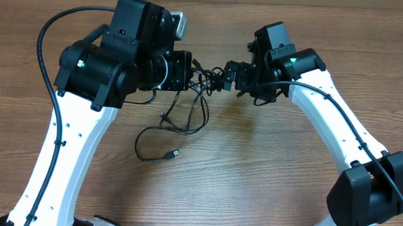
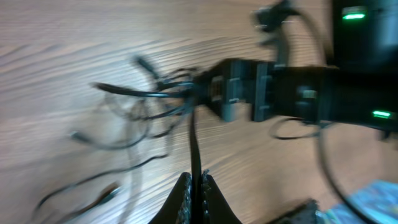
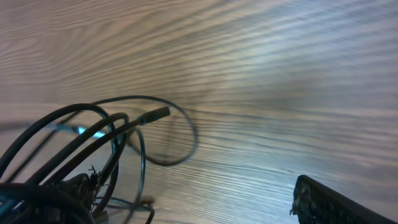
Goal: Untangle cables
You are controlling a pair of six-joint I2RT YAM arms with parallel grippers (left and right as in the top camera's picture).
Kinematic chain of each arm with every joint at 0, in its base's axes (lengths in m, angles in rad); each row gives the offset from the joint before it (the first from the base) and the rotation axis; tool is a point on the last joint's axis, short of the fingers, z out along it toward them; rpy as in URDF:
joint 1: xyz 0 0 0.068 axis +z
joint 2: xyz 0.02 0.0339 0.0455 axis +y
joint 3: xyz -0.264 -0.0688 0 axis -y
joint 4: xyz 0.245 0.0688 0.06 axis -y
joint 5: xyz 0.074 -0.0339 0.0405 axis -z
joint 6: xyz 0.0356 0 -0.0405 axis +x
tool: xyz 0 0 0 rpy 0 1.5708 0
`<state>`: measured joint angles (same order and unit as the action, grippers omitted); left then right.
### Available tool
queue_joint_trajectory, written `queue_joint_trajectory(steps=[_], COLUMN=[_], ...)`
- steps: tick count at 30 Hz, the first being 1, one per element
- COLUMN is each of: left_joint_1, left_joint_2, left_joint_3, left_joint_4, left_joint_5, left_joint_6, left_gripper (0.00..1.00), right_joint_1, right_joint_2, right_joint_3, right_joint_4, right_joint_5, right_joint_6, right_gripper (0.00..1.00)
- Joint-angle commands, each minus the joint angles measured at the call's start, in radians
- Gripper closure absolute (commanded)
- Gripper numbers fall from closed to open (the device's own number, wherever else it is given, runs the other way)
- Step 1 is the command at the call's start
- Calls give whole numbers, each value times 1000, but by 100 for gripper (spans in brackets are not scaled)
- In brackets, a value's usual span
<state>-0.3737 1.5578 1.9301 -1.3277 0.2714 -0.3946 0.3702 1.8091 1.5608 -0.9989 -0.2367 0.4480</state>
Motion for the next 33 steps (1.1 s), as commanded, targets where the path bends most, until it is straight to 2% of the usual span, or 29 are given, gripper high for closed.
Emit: queue_joint_trajectory(steps=[1,4,8,15,22,27,29,30,32,33], left_joint_1=[-6,-6,-6,-6,-6,-6,-6,-6,-6,-6], left_joint_2=[-44,-44,-44,-42,-42,-41,-41,-41,-41,-41], left_joint_3=[17,17,17,16,16,16,16,16,16,16], left_joint_4=[-42,-70,-80,-82,-79,-78,-78,-78,-79,-79], left_joint_5=[-190,-262,-280,-279,-280,-280,-280,-280,-280,-280], left_joint_6=[-60,-73,-86,-85,-85,-85,-85,-85,-85,-85], left_gripper=[96,96,96,96,96,91,89,87,85,84], right_joint_1=[-24,-57,-90,-102,-101,-101,-101,-101,-101,-101], right_joint_2=[1,1,1,1,1,1,1,1,1,0], right_joint_3=[-13,-13,-13,-13,-13,-13,-13,-13,-13,-13], right_joint_4=[-32,-43,-47,-25,14,65,76,80,84,84], right_joint_5=[243,269,261,111,-71,-420,-514,-546,-590,-619], right_joint_6=[87,109,183,171,36,-193,-218,-218,-218,-227], right_gripper=[0,0,0,0,0,1,5,11,27,39])
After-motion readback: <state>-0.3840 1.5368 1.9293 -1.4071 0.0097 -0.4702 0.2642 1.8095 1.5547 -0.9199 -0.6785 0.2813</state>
